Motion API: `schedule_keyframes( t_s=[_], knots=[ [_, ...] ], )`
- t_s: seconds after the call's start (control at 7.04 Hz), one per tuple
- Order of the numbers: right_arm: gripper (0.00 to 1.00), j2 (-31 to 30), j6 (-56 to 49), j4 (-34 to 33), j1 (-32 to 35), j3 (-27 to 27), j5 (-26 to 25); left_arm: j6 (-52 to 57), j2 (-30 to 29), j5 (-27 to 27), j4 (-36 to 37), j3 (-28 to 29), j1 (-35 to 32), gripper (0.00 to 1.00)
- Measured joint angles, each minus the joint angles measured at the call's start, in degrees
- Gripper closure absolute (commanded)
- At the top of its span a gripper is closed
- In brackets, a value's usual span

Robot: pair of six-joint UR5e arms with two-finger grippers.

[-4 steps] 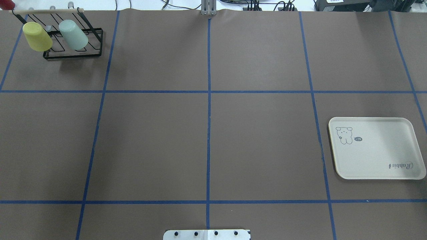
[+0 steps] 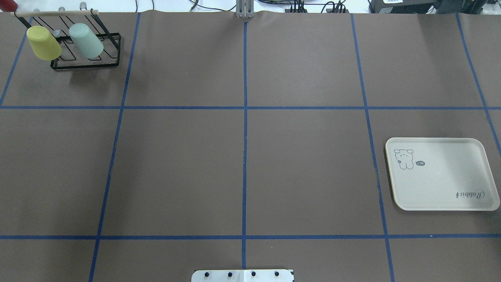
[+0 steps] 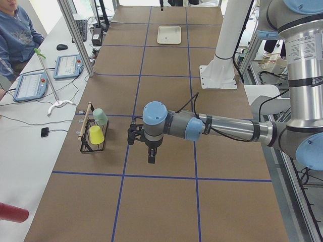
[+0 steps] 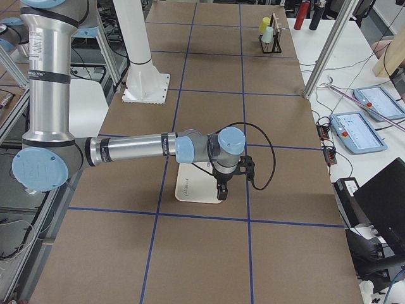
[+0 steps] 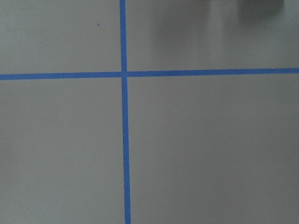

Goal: Left arm grabs green cup and hands to right arm on tray

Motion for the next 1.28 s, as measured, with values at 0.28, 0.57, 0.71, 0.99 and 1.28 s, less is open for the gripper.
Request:
schedule_keyframes(
  t_s=[0.28, 0.57, 0.71, 0.99, 1.28],
  knots=[
    [0.0, 0.0, -0.1, 0.2, 0.0, 1.1, -0.1, -0.3, 0.4, -0.2, -0.3, 0.1, 0.0, 0.0],
    [0.0, -0.4, 0.1, 2.4, -0.1, 1.3, 0.2, -0.5, 0.3, -0.3, -0.6, -0.4, 1.1, 0.0],
    [0.0, -0.8, 0.4, 3.2, -0.1, 1.0, 0.5, -0.5, 0.2, -0.3, -1.7, -0.7, 2.3, 0.0],
    [0.0, -0.9, 0.5, 4.0, -0.2, 0.7, 0.9, -6.4, -1.3, -0.1, -5.6, -1.6, 5.4, 0.01],
    [0.0, 0.1, 0.5, 4.2, -0.6, 0.5, 0.9, -17.1, -6.8, 0.7, -7.5, -2.0, 11.4, 0.02]
  ],
)
